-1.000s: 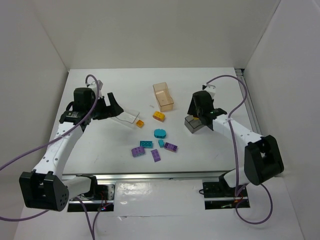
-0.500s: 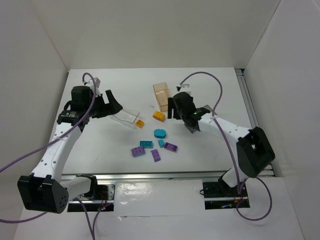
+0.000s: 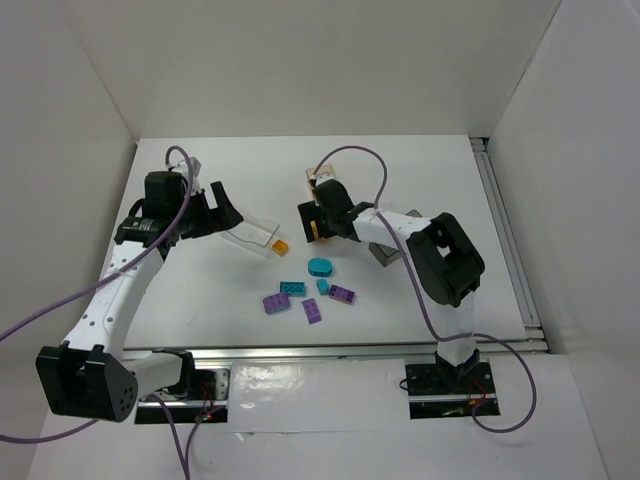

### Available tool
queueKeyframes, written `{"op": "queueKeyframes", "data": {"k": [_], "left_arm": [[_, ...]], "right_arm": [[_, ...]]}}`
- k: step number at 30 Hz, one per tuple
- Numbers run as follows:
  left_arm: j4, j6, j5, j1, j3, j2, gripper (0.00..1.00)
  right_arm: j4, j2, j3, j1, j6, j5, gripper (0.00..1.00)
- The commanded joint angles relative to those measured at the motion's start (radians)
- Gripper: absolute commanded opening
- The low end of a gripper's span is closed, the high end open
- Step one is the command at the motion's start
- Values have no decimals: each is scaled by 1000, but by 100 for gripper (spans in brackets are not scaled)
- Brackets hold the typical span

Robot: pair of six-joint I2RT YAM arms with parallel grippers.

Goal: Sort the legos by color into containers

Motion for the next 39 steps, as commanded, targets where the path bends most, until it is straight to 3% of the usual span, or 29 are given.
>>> {"op": "queueKeyframes", "data": {"k": [1, 5, 8, 9, 12, 16, 18, 23, 30, 34, 39], "left_arm": [[-27, 13, -12, -1, 70, 23, 100], [-27, 13, -3, -1, 81, 36, 100], [-27, 4, -3, -1, 81, 27, 100], [-27, 4, -15, -1, 81, 27, 100], [-27, 4, -15, -1, 72, 17, 100], [-27, 4, -15, -1, 72, 17, 100], [-27, 4, -15, -1, 72, 17, 100], [-27, -5, -15, -1, 72, 17, 100], [-27, -27, 6, -1, 72, 17, 100], [-27, -27, 6, -1, 81, 8, 100], [-27, -27, 6, -1, 81, -1, 100]], "right_arm": [[7, 31, 81, 12, -52, -11, 88], [-12, 93, 136, 1, -71, -42, 88], [-12, 93, 136, 12, -80, -54, 79], [-12, 82, 126, 21, -80, -54, 71], [-3, 44, 90, 30, -80, -30, 63], [-33, 33, 92, 48, -80, 19, 40], [-53, 12, 101, 59, -80, 45, 33], [-72, -106, 66, 78, -45, 128, 32], [-124, -375, -138, 23, 184, 502, 32], [-108, -489, -296, -77, 259, 502, 34], [-72, -549, -361, -194, 287, 472, 38]]}}
